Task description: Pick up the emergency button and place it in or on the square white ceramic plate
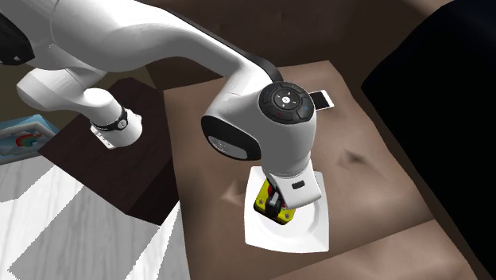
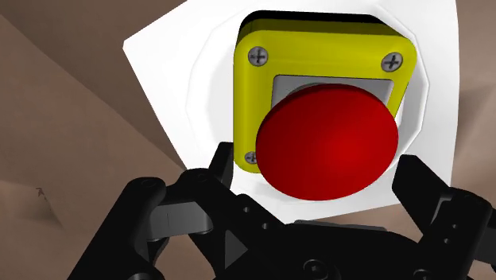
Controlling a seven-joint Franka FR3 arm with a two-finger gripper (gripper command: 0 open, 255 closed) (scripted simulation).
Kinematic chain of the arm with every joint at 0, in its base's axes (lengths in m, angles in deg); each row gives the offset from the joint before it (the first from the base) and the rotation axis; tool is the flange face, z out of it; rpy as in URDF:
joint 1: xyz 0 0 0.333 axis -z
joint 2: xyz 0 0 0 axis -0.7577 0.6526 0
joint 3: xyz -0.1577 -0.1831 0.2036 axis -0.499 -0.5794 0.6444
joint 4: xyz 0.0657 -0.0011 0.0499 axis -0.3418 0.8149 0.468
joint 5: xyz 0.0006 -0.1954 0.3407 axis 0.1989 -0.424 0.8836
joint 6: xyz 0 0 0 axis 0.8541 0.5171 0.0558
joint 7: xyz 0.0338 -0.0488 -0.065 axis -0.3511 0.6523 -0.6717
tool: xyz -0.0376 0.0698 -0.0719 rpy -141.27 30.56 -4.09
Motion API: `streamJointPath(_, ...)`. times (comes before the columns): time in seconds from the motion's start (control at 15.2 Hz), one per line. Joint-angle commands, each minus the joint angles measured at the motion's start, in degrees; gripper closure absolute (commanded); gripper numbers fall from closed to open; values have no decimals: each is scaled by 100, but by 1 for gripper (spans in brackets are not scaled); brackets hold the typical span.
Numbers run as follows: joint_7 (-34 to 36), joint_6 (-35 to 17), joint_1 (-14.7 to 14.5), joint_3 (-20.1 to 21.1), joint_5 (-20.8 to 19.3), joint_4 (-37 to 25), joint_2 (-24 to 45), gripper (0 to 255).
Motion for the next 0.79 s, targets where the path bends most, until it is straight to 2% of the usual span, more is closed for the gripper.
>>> streamJointPath(0.0,-11,146,3,10,21,-53,-95,0)
streamJointPath(0.2,-44,572,12,33,74,-249,-327,0)
streamJointPath(0.73,-44,572,12,33,74,-249,-327,0)
